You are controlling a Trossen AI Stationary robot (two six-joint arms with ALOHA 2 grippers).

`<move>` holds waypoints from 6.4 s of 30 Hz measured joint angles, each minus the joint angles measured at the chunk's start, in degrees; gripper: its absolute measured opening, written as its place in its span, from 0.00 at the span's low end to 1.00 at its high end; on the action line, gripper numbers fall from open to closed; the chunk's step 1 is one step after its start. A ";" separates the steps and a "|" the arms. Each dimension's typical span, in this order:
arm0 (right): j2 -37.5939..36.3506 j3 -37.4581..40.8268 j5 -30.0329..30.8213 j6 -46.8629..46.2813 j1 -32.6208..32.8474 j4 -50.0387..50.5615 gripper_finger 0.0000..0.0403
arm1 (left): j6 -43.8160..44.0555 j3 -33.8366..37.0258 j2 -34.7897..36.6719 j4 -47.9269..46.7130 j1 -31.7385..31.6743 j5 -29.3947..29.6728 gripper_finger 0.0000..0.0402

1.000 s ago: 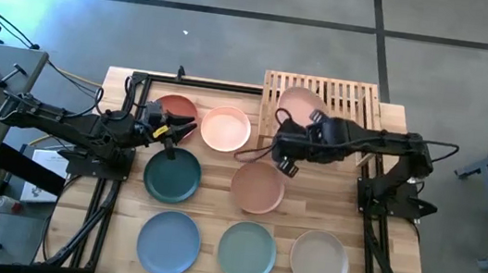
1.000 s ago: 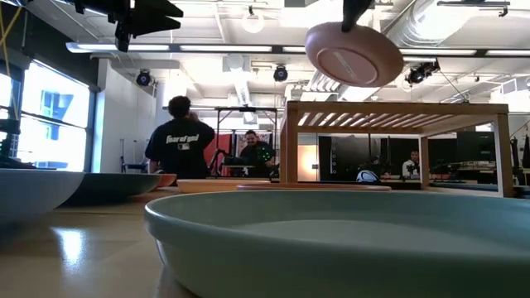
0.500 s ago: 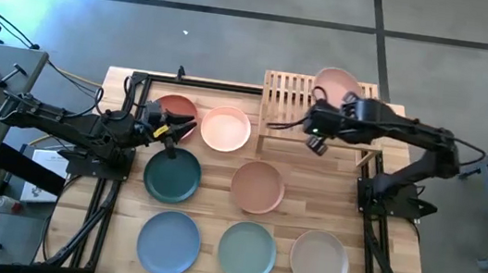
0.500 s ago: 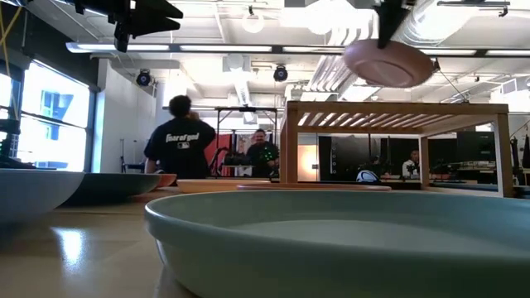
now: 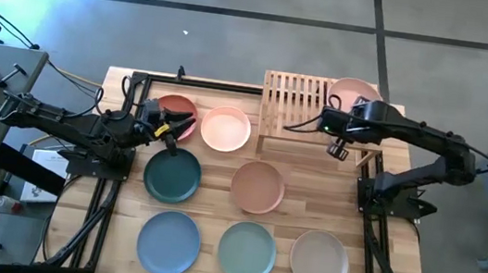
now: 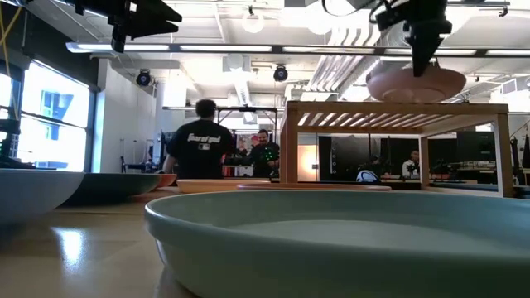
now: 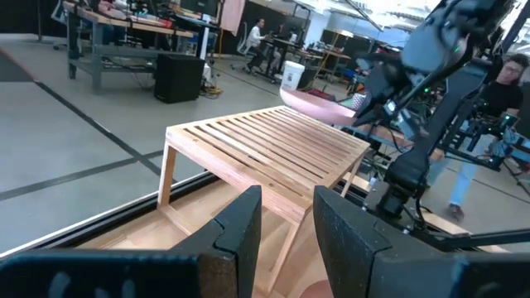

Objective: Place and stack plates onto a shelf
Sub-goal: Put the light pink plate on the shelf, then stack the green plate on top of the light pink plate on the shelf

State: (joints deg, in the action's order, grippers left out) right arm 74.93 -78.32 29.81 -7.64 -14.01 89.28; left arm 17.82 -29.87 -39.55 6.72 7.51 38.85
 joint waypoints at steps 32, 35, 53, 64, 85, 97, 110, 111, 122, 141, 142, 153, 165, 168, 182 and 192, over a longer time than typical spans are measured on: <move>0.09 6.51 -8.90 -1.31 -5.63 -6.51 0.00 | 0.09 0.00 0.00 0.00 0.00 -0.02 0.25; 0.09 6.51 -9.71 -1.32 -5.63 -7.30 0.03 | 0.09 0.00 0.00 0.00 0.00 -0.02 0.25; 0.09 -2.69 -8.05 -2.84 -5.47 -7.70 0.26 | -0.50 -1.12 -0.02 -1.03 0.00 -1.30 0.25; 0.08 -15.03 -14.15 -10.16 -5.45 -7.73 0.26 | 3.55 -19.57 -3.39 -30.42 0.02 -2.87 0.25; 0.09 -15.61 -19.27 -12.92 -5.45 -7.72 0.26 | 36.19 -23.89 -25.36 -49.89 0.02 -29.84 0.25; 0.09 -15.57 -18.89 -12.81 -5.45 -7.70 0.26 | 47.51 -23.87 -33.75 -49.76 0.28 -31.52 0.25; 0.09 -15.57 -17.70 -11.39 -5.45 -7.68 0.26 | 52.67 -23.87 -41.97 -48.73 0.42 -33.39 0.25; 0.09 -15.57 -17.54 -11.37 -5.45 -7.68 0.26 | 52.92 -23.87 -42.38 -48.74 0.42 -33.38 0.25; 0.09 -15.57 -16.44 -11.37 -5.45 -7.65 0.26 | 53.77 -23.87 -47.12 -47.09 0.42 -34.39 0.25; 0.11 -15.55 -16.48 -11.35 -5.45 -6.64 0.26 | 55.19 -23.85 -54.41 -45.33 0.39 -34.29 0.25; 0.10 -15.55 -16.47 -11.36 -5.45 -6.59 0.26 | 55.32 -23.85 -54.65 -45.42 0.40 -34.32 0.25; 0.11 -15.55 -16.49 -11.35 -5.45 -5.79 0.26 | 55.56 -23.85 -56.50 -44.79 0.39 -35.19 0.25; 0.09 -15.55 -16.49 -11.12 -5.45 -5.71 0.26 | 54.57 -23.93 -56.34 -44.94 0.44 -37.55 0.08; 0.09 -15.55 -16.49 -10.11 -5.46 -5.71 0.26 | 54.51 -23.98 -56.27 -45.00 0.61 -38.60 0.05; 0.09 -15.55 -16.49 -10.06 -5.47 -5.78 0.26 | 44.80 -34.62 -56.06 -51.34 5.12 -39.35 0.02; 0.10 -15.55 -16.86 -6.94 -5.47 -5.95 0.26 | 29.02 -45.89 -56.06 -60.17 5.21 -32.94 0.00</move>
State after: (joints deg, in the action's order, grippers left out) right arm 75.03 -93.86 12.95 -14.58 -19.48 83.33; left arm 46.85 -75.76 -95.61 -53.45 12.72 5.91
